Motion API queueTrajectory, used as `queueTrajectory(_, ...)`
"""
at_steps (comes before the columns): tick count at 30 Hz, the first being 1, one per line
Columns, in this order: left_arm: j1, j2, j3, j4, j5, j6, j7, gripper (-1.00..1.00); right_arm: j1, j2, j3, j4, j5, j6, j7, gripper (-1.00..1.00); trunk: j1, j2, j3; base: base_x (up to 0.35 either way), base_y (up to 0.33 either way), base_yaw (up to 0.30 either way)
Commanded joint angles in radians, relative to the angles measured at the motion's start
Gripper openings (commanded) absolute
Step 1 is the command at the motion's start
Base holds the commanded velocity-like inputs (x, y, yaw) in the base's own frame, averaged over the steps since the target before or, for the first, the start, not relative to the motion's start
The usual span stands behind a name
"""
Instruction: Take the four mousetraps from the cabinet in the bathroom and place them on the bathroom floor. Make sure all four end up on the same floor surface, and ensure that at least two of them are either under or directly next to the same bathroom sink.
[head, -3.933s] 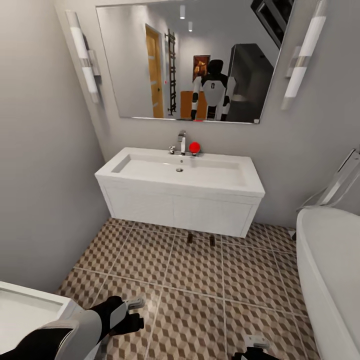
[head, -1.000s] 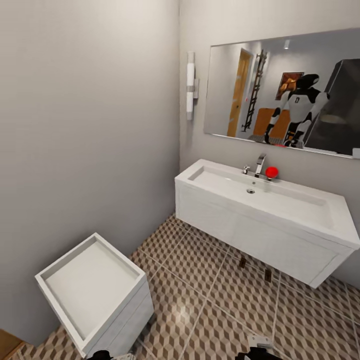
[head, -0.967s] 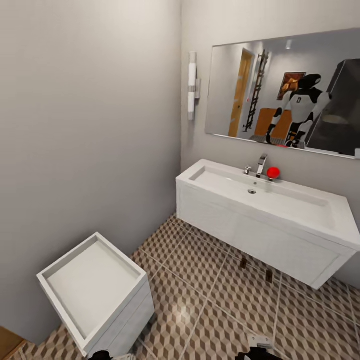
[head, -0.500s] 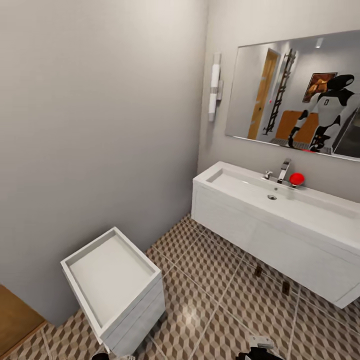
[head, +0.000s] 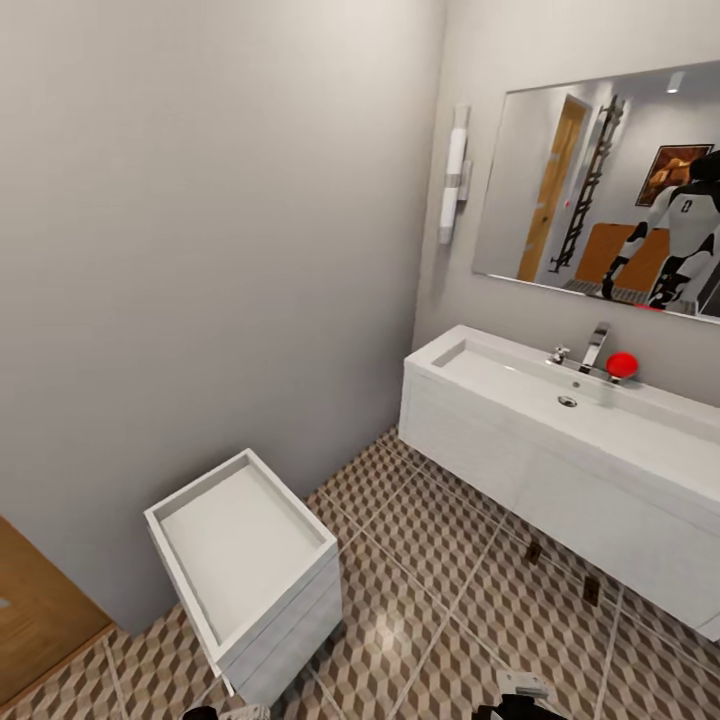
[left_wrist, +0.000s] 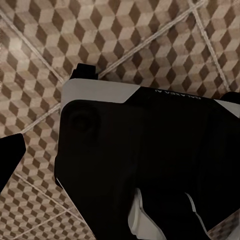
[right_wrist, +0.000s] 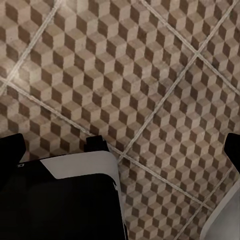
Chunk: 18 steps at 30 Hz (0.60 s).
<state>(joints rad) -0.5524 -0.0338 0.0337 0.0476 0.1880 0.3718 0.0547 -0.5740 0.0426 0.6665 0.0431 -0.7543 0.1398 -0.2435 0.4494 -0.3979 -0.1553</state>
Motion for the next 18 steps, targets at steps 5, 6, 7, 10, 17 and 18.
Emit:
queueTrajectory(5, -0.001, 0.006, 0.003, 0.001, 0.009, -0.011, 0.029, 1.00, -0.001, 0.000, 0.008, 0.001, -0.005, 0.004, -0.003, 1.00, 0.001, -0.002, -0.002, -0.044, 0.000, 0.021)
queueTrajectory(6, -0.001, 0.007, 0.003, 0.001, 0.009, -0.013, 0.037, 1.00, -0.001, 0.000, 0.008, 0.001, -0.005, 0.004, -0.003, 1.00, 0.001, -0.002, -0.002, -0.132, 0.000, 0.010)
queueTrajectory(7, -0.001, 0.008, 0.003, 0.001, 0.009, -0.014, 0.044, 1.00, -0.001, 0.000, 0.008, 0.001, -0.005, 0.005, -0.003, 1.00, 0.001, -0.002, -0.002, -0.165, 0.000, 0.008)
queueTrajectory(10, -0.001, 0.010, 0.003, 0.001, 0.013, -0.015, 0.061, 1.00, -0.001, 0.001, 0.008, 0.001, -0.005, 0.005, -0.003, 1.00, 0.001, -0.002, -0.002, -0.217, 0.000, 0.005)
queueTrajectory(17, -0.001, 0.012, 0.003, 0.002, 0.031, -0.017, 0.074, 1.00, -0.001, 0.000, 0.009, 0.001, -0.005, 0.006, -0.003, 1.00, 0.001, -0.002, -0.001, -0.263, 0.000, 0.088)
queueTrajectory(18, -0.001, 0.012, 0.003, 0.002, 0.034, -0.017, 0.075, 1.00, -0.001, 0.000, 0.009, 0.001, -0.005, 0.006, -0.003, 1.00, 0.001, -0.002, -0.001, -0.187, 0.000, 0.184)
